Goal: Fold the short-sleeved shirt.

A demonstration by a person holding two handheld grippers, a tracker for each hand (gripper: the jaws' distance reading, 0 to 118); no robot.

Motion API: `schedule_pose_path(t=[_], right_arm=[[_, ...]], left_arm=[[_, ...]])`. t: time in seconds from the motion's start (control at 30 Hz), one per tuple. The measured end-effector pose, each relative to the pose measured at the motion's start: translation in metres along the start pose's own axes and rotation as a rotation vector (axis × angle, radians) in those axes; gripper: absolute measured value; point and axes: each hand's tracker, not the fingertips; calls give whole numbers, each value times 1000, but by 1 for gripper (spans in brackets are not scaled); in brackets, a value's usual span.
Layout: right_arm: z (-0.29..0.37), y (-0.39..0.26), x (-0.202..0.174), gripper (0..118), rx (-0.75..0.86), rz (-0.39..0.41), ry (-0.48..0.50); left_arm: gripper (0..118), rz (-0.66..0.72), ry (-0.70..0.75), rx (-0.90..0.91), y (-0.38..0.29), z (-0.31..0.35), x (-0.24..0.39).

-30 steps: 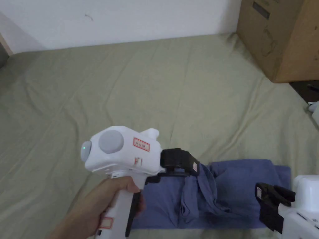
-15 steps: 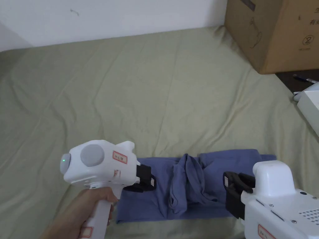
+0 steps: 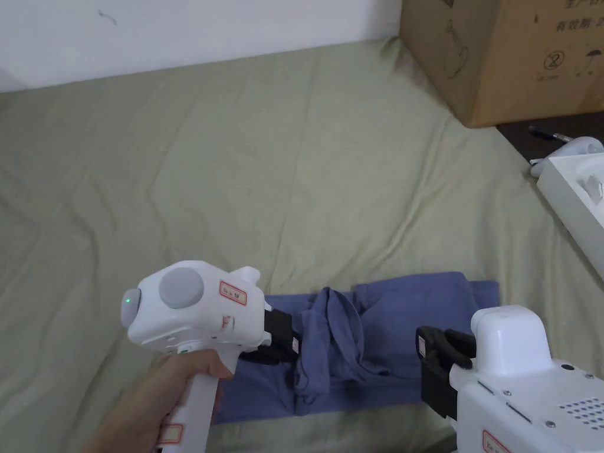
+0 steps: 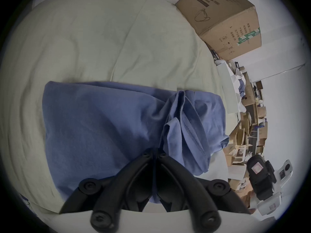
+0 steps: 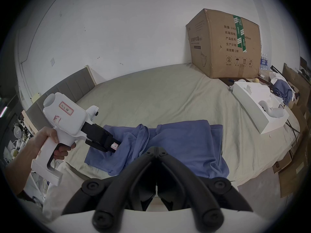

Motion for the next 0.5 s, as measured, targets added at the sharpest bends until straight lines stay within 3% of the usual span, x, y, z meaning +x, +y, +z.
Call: schedule_pose_path(t=[0.4, 0.5], right_arm=[[-3, -4, 7, 0, -12, -27, 12], [-2, -5, 8, 0, -5, -22, 4]], left_arm=[[3, -104, 131, -5, -1, 2, 15], [3, -94, 88, -38, -5, -11, 25]])
